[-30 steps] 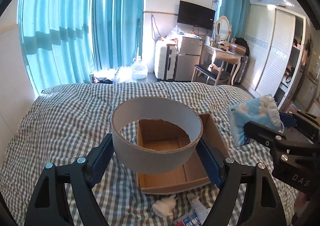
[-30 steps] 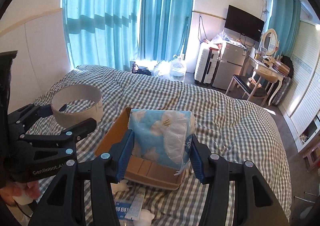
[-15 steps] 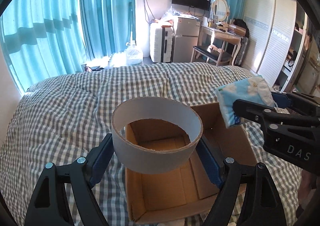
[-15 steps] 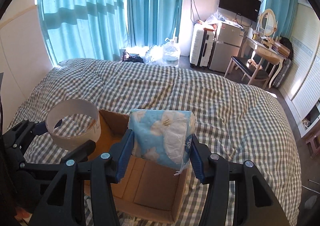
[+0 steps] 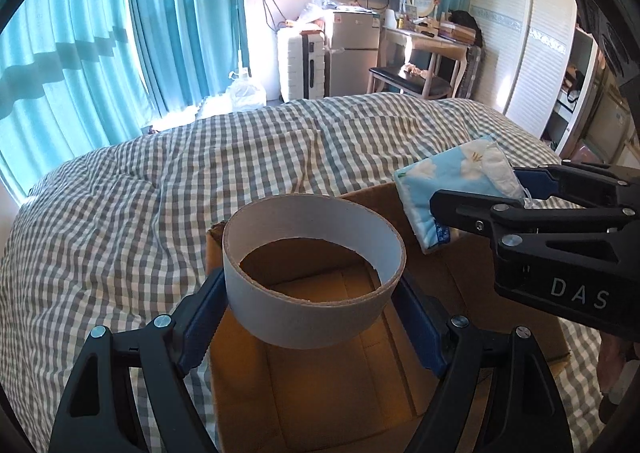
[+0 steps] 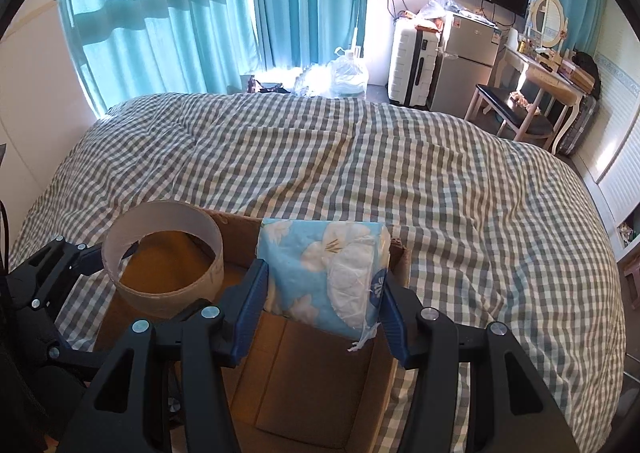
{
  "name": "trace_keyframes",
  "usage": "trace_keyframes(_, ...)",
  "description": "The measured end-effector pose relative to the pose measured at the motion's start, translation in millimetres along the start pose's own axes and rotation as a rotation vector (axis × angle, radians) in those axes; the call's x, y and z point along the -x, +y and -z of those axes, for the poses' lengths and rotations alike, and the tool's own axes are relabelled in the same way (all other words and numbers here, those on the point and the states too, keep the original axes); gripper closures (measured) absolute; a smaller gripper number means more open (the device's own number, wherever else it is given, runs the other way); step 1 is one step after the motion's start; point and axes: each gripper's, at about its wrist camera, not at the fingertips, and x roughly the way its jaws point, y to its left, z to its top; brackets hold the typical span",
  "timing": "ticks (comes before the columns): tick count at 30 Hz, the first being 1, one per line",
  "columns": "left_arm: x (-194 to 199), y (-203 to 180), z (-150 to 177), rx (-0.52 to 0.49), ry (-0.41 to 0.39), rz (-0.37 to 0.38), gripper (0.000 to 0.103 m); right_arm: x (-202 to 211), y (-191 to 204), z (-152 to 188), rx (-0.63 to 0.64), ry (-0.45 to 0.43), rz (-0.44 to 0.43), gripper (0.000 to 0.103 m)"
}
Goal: Organize objects
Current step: 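Lift the ring and tissue pack and carry both over the cardboard box, then open the left gripper over the box while the right gripper releases the tissue pack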
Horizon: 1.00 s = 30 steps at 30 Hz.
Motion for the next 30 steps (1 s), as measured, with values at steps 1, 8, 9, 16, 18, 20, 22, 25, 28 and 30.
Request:
trace_keyframes(1,-2,1,2,-0.001,0.005,0.001,0.02,-2,1,0,-0.003,0.003,0.0,0.05)
trace_keyframes(8,-8,2,9,-0.002,0.005,-0.009,0.008,-1,-3,2,-0.052,-0.012,-0.058,0.038)
trace_keyframes(9,-6,2,10,-0.004,-0.005,-0.011,0.004,4,-5,2,-0.062,-0.024,-0.067,0.028)
trace_keyframes(16,21,1,11,0.006,-0.017,-0.041,0.003,52,-11,5,-0.08,-0.087,-0.001,0.026)
trace_keyframes(18,38,4,11,0.025,-0.028,-0.043,0.003,68,-13,5,-0.077,-0.097,0.03,0.026)
trace_keyframes(20,55,7,10,0.039,-0.041,-0.045,0.003,92,-12,7,-0.074,-0.116,0.054,0.026)
trace_keyframes(22,78,8,9,0.049,-0.063,-0.044,0.003,122,-7,11,-0.068,-0.151,0.06,0.026)
trace_keyframes(25,116,4,6,0.049,-0.111,-0.055,0.002,165,-1,17,-0.047,-0.198,0.088,0.026)
trace_keyframes(28,152,1,4,0.05,-0.153,-0.072,0.001,206,7,21,-0.039,-0.242,0.096,0.026)
trace_keyframes(30,176,1,5,0.055,-0.17,-0.079,0.001,228,9,27,-0.036,-0.263,0.095,0.026)
